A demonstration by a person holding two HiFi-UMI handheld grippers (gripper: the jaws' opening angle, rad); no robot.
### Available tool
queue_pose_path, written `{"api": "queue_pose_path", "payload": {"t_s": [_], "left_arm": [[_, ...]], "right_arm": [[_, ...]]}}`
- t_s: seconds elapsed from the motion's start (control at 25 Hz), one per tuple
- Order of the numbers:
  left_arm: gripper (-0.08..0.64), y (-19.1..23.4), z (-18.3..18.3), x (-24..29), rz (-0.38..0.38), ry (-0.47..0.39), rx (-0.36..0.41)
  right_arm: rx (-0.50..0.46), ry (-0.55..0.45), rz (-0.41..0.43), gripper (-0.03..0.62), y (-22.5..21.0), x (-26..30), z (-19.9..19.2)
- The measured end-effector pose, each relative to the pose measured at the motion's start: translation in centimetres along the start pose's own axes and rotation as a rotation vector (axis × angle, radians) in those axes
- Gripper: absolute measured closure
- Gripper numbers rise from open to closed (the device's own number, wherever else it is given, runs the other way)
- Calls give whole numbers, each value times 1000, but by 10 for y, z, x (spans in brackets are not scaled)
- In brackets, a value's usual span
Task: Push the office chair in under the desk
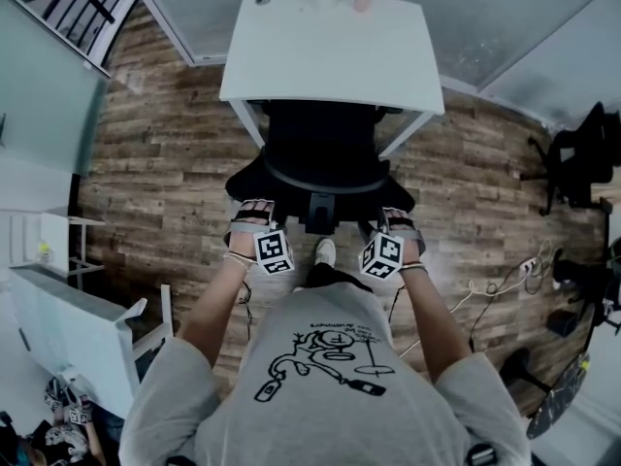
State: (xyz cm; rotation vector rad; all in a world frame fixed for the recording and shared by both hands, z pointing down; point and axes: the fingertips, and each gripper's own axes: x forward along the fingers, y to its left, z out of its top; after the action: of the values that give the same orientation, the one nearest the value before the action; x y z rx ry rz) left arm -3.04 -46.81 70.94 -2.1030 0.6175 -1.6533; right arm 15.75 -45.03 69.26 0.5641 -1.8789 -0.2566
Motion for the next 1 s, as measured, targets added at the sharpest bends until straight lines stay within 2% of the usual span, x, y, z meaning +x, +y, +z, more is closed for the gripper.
{"api": "queue_pose_path", "payload": {"t_s": [0.2, 0.4, 0.48, 0.64, 0.8, 0.92, 1.0], "left_arm": [[411, 6, 12, -38, 25, -72, -131], [476, 22, 32, -75, 51, -195, -294], [494, 32, 41, -91, 57, -258, -393], [529, 54, 61, -128, 34, -406, -674], [545, 87, 80, -170, 10, -587, -931], [552, 106, 91, -195, -11, -700, -1056], [557, 113, 101, -206, -30, -751, -1086]], "right_arm": [[197, -104, -28, 449, -6, -35, 20], [407, -243, -45, 455, -20, -64, 52], [504, -311, -48, 460, -27, -76, 66], [672, -456, -52, 489, -45, -110, 98], [779, -561, -41, 511, -58, -139, 121], [801, -624, -50, 523, -64, -161, 140], [809, -647, -61, 532, -69, -173, 146]]}}
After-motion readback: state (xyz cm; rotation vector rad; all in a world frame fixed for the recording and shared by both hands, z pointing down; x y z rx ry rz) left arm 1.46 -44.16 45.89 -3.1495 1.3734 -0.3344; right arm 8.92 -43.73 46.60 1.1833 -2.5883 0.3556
